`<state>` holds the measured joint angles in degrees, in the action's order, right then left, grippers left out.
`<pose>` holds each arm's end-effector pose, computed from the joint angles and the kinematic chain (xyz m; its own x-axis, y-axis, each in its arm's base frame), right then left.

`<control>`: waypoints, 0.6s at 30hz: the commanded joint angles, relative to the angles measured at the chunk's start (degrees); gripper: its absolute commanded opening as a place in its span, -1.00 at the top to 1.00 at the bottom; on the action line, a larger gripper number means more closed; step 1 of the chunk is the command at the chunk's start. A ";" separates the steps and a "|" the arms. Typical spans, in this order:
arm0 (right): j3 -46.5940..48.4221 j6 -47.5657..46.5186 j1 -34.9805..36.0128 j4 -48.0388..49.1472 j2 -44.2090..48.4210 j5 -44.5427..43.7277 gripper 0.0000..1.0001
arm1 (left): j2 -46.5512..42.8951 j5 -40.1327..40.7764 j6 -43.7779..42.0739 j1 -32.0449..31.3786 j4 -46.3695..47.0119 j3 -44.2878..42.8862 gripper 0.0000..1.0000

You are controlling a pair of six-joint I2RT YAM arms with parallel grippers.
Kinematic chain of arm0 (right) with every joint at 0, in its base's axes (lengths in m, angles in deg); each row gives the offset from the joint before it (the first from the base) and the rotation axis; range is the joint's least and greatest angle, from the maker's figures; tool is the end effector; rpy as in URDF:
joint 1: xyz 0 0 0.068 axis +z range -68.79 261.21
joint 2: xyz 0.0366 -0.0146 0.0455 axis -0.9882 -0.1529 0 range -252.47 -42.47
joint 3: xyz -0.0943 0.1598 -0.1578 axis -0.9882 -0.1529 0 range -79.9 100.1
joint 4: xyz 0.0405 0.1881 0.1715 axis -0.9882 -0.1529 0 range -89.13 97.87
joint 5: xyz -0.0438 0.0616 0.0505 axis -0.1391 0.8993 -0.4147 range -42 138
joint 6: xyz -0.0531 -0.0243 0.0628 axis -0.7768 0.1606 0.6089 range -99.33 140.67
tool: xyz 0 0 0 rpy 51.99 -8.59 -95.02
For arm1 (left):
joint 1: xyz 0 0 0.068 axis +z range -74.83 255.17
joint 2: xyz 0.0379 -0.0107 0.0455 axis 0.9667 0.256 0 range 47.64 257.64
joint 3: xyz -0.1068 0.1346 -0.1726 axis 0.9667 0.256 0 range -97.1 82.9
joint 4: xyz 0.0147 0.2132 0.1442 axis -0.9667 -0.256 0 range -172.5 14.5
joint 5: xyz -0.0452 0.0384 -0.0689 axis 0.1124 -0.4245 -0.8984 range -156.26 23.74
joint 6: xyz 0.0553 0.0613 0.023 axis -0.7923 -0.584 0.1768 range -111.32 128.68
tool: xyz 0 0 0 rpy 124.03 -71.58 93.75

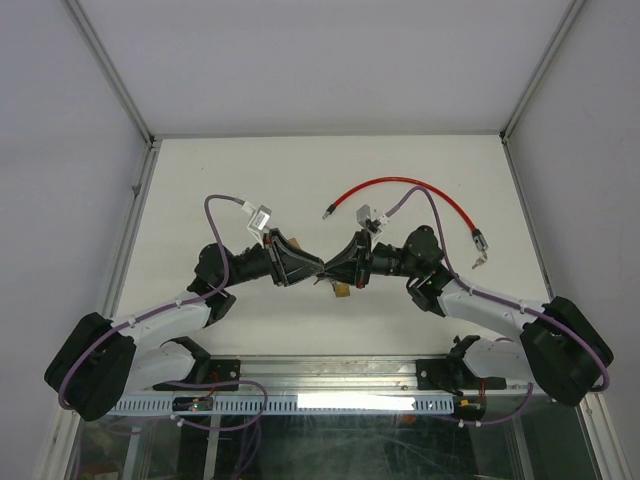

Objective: Unlock with the key
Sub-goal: Pick up the key from the center of the board.

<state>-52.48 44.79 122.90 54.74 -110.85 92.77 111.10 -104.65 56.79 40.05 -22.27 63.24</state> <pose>0.1753 0.2275 0.2312 -0.3367 0.0886 -0.9374 -0.9398 0.0306 0.3404 0.1879 -0.1894 0.2209 -0.6192 -0.2779 -0.7344 0.7355 0.1225 -0.6664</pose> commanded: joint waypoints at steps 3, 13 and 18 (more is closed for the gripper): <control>0.29 0.76 -0.30 2.96 0.98 -0.93 1.00 | 0.57 1.84 -1.70 -1.39 3.28 -1.43 0.51; -0.07 0.58 -0.25 2.74 0.22 -0.23 1.00 | 0.57 2.60 -0.35 -1.61 5.93 -1.04 0.38; -0.06 0.67 -0.30 2.52 -0.08 0.04 1.00 | 0.35 3.26 0.63 -1.62 7.30 -0.65 0.13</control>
<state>-52.59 45.23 122.70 54.76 -110.98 92.40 111.78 -102.86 57.34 39.09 -20.30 63.24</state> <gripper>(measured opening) 0.029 0.417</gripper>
